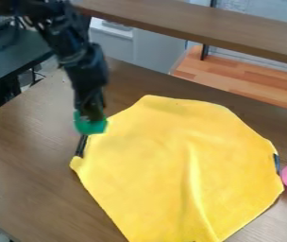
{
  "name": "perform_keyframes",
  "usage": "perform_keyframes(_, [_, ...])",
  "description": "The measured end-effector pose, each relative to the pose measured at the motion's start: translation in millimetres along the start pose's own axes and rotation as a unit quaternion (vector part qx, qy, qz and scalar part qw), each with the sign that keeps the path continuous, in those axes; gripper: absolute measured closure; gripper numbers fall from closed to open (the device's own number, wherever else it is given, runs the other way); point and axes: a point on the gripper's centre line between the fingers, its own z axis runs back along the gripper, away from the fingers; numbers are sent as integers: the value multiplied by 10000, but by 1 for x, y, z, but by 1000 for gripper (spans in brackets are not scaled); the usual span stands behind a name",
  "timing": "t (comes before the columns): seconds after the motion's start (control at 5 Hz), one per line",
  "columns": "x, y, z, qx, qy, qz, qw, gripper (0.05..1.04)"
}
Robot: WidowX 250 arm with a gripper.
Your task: Put the green broccoli on the left edge of the cloth
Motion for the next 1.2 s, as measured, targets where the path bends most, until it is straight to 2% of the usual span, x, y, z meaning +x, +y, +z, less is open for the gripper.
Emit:
perform_keyframes(0.2, [19, -5, -17, 81, -203, -54, 9997, 758])
perform_keyframes(0.4, [28, -11, -39, 174, -214, -208, 9994, 712])
perform_keyframes(0.6, [26, -13, -48, 116, -187, -288, 9993, 409])
perform_keyframes(0.8, [23, -19, -44, -246, -254, -266, 9990, 133])
perform_keyframes(1.0, [24, -8, -7, -151, -430, -151, 9988, 80])
perform_keyframes(1.2, [25, 1, 45, 14, -747, -52, 9972, 83])
